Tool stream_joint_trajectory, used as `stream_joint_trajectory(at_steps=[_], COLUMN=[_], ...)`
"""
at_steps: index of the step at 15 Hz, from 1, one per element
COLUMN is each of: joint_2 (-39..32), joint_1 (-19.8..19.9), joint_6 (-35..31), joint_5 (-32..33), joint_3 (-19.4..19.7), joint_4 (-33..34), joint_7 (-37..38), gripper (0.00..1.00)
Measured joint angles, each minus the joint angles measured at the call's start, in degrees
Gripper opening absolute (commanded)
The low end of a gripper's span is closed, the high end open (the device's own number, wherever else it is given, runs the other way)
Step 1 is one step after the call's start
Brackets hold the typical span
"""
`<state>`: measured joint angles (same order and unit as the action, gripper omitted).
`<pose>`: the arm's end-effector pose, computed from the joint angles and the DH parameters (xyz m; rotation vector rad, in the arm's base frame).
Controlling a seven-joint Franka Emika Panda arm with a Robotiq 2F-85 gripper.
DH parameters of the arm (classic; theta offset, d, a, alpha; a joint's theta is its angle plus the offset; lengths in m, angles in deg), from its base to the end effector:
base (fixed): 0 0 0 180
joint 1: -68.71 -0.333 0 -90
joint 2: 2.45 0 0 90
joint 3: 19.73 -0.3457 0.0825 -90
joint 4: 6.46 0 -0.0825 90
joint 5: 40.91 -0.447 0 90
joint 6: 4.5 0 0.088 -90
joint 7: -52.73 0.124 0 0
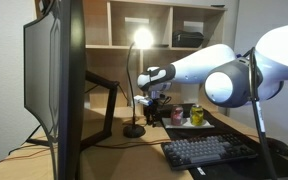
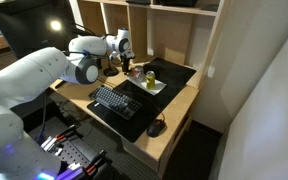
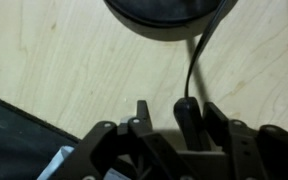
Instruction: Turn off the lamp
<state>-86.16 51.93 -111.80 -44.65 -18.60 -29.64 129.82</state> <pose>0.8553 0.2577 0.1147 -2.6695 1.5891 0.0407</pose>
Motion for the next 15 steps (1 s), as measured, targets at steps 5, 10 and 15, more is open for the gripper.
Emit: stream_joint_trajectory(at_steps=[5,10,15], joint_2=[0.58,0.49,0.48], joint_1=[-0.03,-0.05,1.65], joint_6=[0.07,0.09,1.23], joint_5=[0.0,0.07,-2.44], joint_3=[0.01,0.02,-2.35], joint_4=[-0.46,-0.29,-0.03], joint_7=[0.24,-0.53,-4.4], gripper=[0.0,0.05,0.05])
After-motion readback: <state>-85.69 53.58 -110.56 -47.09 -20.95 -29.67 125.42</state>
